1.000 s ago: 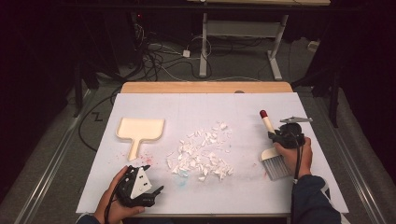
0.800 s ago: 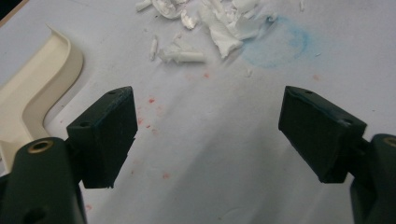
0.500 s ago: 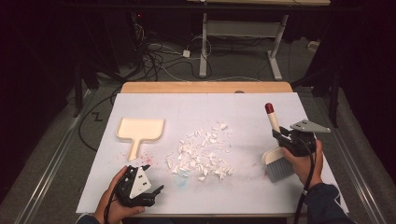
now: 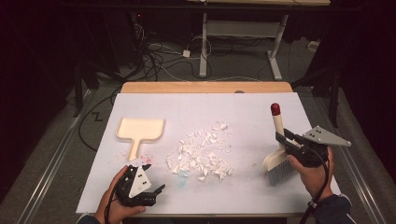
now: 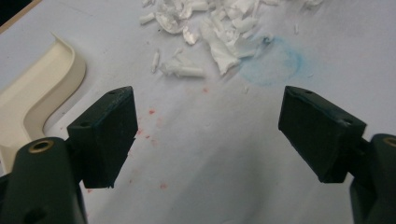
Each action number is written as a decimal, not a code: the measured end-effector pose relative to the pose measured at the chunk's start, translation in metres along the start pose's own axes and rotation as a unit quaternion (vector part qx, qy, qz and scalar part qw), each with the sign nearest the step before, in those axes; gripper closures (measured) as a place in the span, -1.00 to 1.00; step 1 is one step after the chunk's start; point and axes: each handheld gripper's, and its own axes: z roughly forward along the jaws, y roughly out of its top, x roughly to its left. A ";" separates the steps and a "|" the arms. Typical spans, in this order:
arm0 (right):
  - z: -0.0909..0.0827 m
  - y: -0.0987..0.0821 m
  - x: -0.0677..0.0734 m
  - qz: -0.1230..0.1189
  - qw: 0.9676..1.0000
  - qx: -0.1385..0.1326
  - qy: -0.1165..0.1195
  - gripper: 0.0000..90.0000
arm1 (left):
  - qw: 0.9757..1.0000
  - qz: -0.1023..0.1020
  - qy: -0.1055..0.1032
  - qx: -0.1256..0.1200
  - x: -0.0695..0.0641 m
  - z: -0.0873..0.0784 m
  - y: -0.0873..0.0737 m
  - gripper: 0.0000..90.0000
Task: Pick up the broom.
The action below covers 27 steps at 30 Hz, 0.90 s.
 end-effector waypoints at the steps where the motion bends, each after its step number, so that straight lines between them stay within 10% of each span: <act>1: -0.002 0.002 0.002 0.000 1.000 -0.005 0.000 0.58 | 1.000 -0.001 0.001 -0.003 -0.001 0.000 0.002 -0.59; 11: -0.005 0.019 0.026 -0.016 1.000 -0.023 0.010 0.58 | 0.995 -0.020 -0.068 -0.075 -0.021 0.005 0.044 -0.59; 18: 0.001 0.030 0.053 -0.035 0.998 -0.042 0.014 0.58 | 0.979 -0.034 -0.153 -0.133 -0.052 0.030 0.111 -0.57; 22: 0.009 0.032 0.068 -0.046 0.998 -0.042 0.023 0.58 | 0.979 -0.043 -0.152 -0.129 -0.063 0.048 0.132 -0.55; 27: 0.013 0.032 0.087 -0.062 0.997 -0.047 0.028 0.58 | 0.963 -0.106 -0.186 -0.164 -0.070 0.072 0.153 -0.49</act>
